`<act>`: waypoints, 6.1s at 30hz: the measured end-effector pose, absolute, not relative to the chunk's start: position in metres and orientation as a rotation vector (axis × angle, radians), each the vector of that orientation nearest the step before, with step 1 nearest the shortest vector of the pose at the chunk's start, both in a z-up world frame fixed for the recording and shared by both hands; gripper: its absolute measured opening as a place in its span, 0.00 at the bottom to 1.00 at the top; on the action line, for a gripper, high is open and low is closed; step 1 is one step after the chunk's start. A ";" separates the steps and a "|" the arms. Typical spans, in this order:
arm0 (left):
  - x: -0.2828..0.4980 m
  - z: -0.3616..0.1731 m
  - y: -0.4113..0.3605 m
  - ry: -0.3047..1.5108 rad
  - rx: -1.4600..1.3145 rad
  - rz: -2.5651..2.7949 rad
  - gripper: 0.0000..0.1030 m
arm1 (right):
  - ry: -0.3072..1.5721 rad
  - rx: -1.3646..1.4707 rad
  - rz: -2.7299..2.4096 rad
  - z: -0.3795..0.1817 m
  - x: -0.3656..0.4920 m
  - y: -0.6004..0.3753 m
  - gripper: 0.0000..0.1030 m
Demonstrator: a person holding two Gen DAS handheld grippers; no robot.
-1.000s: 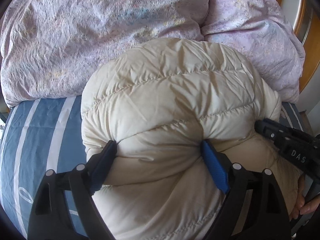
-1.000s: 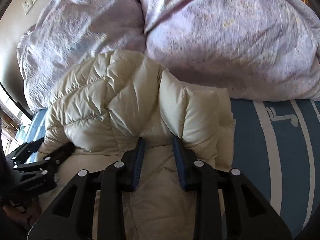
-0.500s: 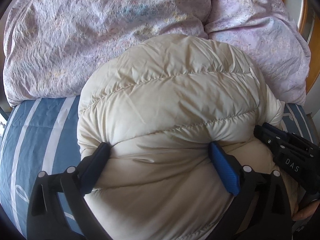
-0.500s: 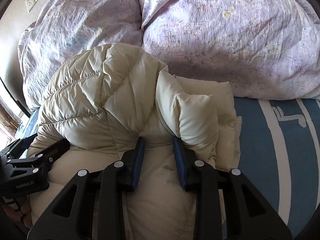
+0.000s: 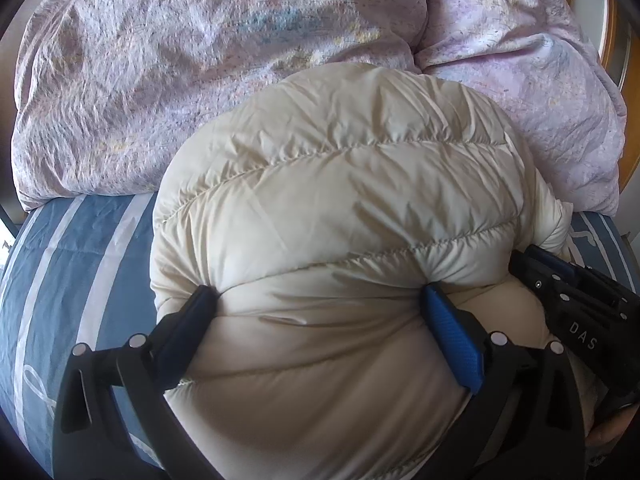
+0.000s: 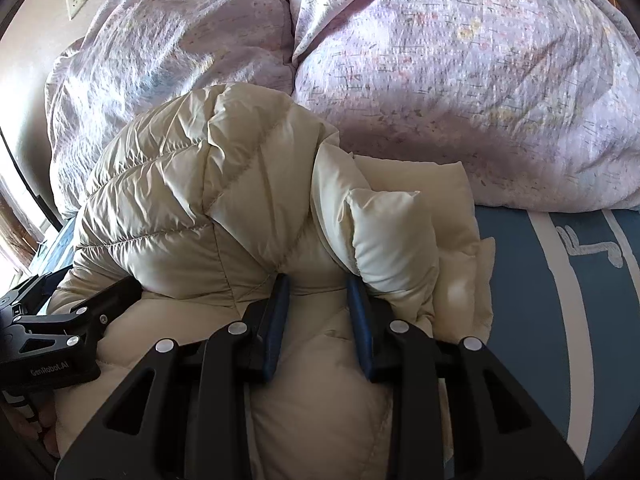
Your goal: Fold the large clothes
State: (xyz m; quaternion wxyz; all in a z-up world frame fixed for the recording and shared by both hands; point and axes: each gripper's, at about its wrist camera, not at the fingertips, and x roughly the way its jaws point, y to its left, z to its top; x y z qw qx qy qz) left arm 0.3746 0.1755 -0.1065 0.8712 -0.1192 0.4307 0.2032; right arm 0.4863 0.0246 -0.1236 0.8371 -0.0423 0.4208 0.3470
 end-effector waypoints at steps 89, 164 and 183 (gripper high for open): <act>0.117 -0.003 0.081 0.902 -0.358 0.364 0.98 | 1.053 -0.111 0.708 -0.019 0.256 -0.110 0.99; 0.119 -0.003 0.084 0.840 -0.485 0.237 0.98 | 1.060 -0.127 0.709 -0.023 0.260 -0.107 0.99; 0.119 -0.005 0.084 0.840 -0.483 0.238 0.98 | 1.064 -0.131 0.714 -0.025 0.260 -0.105 0.99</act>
